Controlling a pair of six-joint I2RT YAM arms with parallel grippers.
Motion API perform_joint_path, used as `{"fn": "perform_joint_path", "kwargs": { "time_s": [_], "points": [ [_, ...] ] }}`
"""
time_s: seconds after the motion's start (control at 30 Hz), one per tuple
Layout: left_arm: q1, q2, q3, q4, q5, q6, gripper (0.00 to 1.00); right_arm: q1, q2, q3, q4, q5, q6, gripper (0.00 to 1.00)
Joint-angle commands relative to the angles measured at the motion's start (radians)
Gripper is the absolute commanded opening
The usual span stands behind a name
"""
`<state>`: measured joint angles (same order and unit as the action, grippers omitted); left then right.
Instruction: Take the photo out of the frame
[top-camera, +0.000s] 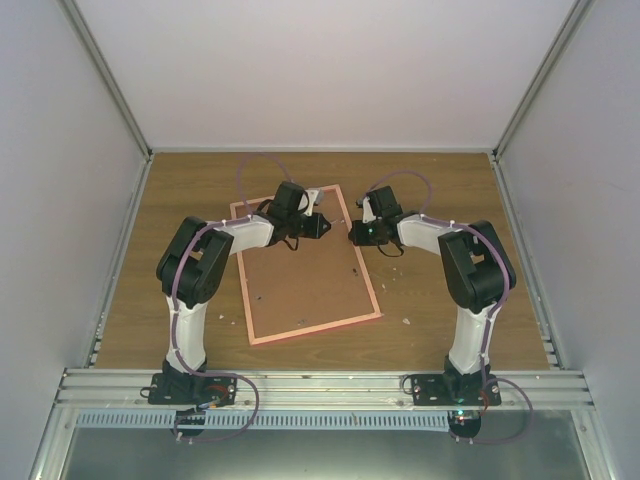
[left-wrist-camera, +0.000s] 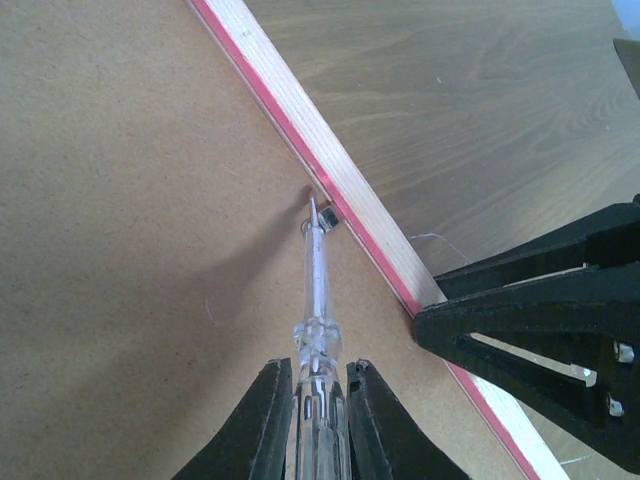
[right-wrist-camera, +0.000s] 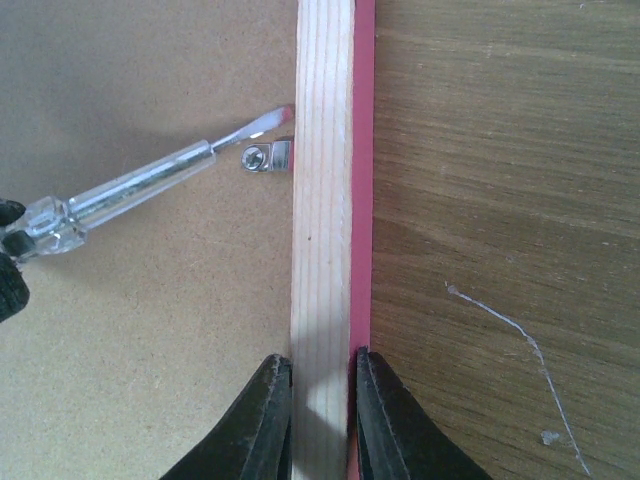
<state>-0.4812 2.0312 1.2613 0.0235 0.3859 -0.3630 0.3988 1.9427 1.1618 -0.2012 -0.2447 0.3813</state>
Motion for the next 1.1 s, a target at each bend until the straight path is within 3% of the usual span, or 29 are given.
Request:
{"fn": "perform_joint_path", "kwargs": {
  "time_s": [0.0, 0.8, 1.07],
  "points": [
    [0.006, 0.001, -0.005, 0.006, 0.036, 0.028, 0.0, -0.006, -0.012, -0.018, -0.009, -0.015, -0.033, 0.1],
    [-0.004, -0.066, -0.066, -0.082, 0.048, 0.077, 0.0, -0.012, -0.019, -0.019, -0.015, -0.013, -0.033, 0.1],
    [-0.002, -0.104, -0.073, -0.125, -0.022, 0.08, 0.0, -0.015, -0.024, -0.02, -0.015, -0.012, -0.033, 0.1]
  ]
}}
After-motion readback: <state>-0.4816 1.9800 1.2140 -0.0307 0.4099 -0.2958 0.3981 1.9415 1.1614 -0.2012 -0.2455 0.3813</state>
